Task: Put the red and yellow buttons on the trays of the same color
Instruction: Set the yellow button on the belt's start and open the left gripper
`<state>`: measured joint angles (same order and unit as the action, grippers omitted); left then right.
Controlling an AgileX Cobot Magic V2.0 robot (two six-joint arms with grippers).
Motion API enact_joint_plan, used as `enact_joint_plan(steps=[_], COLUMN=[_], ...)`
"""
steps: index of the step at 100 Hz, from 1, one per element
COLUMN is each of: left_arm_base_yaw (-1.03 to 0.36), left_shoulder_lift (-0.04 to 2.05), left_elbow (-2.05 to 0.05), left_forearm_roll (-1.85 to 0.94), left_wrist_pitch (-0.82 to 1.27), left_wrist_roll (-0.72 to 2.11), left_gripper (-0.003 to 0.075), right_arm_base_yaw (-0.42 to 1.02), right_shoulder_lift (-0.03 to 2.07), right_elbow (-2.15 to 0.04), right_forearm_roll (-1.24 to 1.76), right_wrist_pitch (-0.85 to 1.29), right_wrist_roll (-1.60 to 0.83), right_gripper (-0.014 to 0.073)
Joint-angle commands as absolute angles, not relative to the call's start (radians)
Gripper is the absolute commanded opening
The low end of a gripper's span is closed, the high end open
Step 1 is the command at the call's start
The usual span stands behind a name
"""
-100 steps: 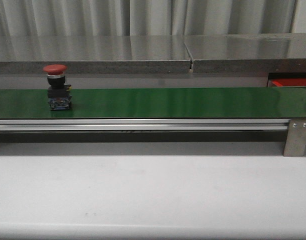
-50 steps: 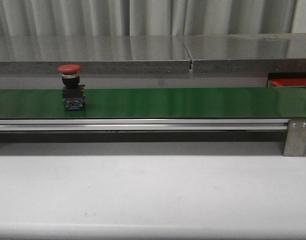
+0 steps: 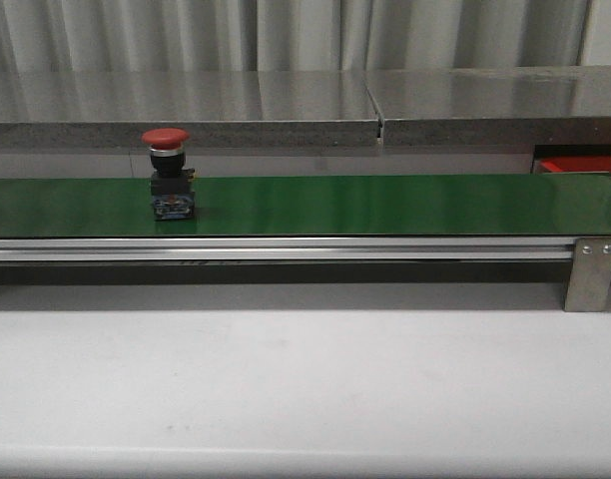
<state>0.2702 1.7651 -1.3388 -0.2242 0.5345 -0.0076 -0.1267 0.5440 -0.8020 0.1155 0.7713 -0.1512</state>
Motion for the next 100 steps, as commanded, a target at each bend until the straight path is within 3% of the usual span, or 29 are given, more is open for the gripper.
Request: enact_joint_plan(steps=[1,15,39,70,76,83,100], left_arm_base_yaw=[0.262,0.262,0.262,0.242,0.228,0.210,0.164], left_shoulder_lift=[1.719,1.730,1.732,1.632,1.606,1.576,1.498], left_elbow=[-1.363,-1.362,-1.362,-1.362,-1.362,-1.362,-1.332], left_forearm_roll=[-0.238,-0.238,-0.238,-0.262,-0.262,-0.258,-0.258], left_wrist_pitch=[0.472,0.495,0.507,0.504,0.516,0.540,0.561], left_wrist_roll=[-0.010,-0.010,-0.010,0.016,0.044,0.046,0.066], left_gripper=[0.0203,0.0303,0.0560,0.0541,0.0509,0.0408,-0.0004], right_arm_base_yaw=[-0.129,-0.129,-0.129,-0.129,-0.129,-0.129,-0.129], right_shoulder_lift=[0.547,0.547,0.547,0.547,0.547,0.547,0.547], right_elbow=[-0.824,-0.824,-0.824,-0.824,-0.824,-0.824,-0.824], right_forearm_roll=[0.118,0.118,0.118,0.118,0.118,0.118,0.118], right_wrist_pitch=[0.704,0.710,0.714,0.720,0.719,0.716,0.716], right_wrist_roll=[-0.162,-0.162,-0.162,-0.162,-0.162,-0.162,-0.162], right_gripper=[-0.0074,-0.0074,-0.0074,-0.0074,-0.0074,-0.0074,-0.0074])
